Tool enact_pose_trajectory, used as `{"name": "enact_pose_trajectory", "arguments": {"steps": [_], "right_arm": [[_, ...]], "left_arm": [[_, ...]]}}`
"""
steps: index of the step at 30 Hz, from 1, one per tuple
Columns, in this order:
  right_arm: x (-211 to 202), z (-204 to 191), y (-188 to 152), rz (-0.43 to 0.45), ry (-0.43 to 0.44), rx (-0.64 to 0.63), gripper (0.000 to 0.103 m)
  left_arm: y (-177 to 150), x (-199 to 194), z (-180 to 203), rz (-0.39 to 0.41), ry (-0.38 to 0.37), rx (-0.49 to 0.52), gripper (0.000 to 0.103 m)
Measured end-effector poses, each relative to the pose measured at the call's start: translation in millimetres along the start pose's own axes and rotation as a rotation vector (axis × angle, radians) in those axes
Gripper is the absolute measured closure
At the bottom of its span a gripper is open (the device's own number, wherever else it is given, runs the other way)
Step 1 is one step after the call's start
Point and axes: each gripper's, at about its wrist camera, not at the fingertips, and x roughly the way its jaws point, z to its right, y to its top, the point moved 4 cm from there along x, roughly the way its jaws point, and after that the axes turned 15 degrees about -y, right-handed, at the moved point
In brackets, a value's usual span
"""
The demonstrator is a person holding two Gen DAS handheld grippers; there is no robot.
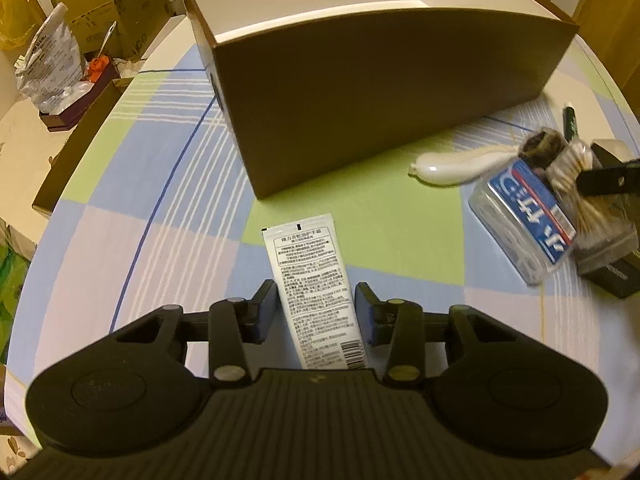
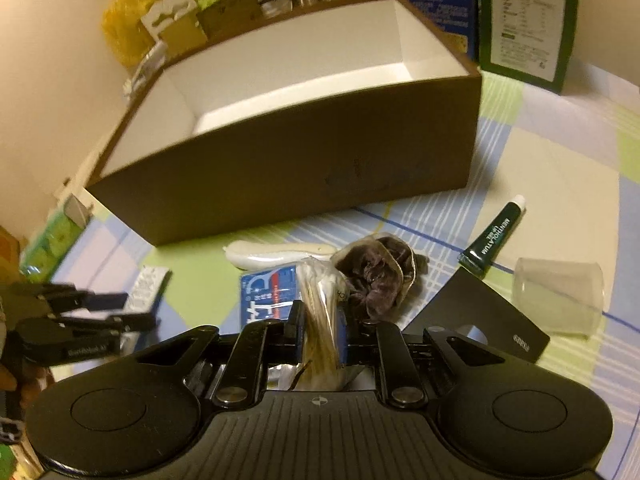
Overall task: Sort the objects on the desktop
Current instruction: 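Grasp the bagged cotton swabs with the right tool while the left tool grasps the blue hand cream tube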
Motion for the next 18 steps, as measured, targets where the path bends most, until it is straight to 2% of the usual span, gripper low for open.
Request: {"name": "enact_pose_trajectory", "arguments": {"steps": [7,18], "right_arm": [[-25,1,-7,0.051,0.044,0.042,0.091],[-48,-2,-10,0.101,0.052,0.056,0.091]], "left_arm": [[-9,-26,12,0.05,-0.025,0.026,0.067],[-5,-58,27,0.147,-0.057,0.059,0.069]]}}
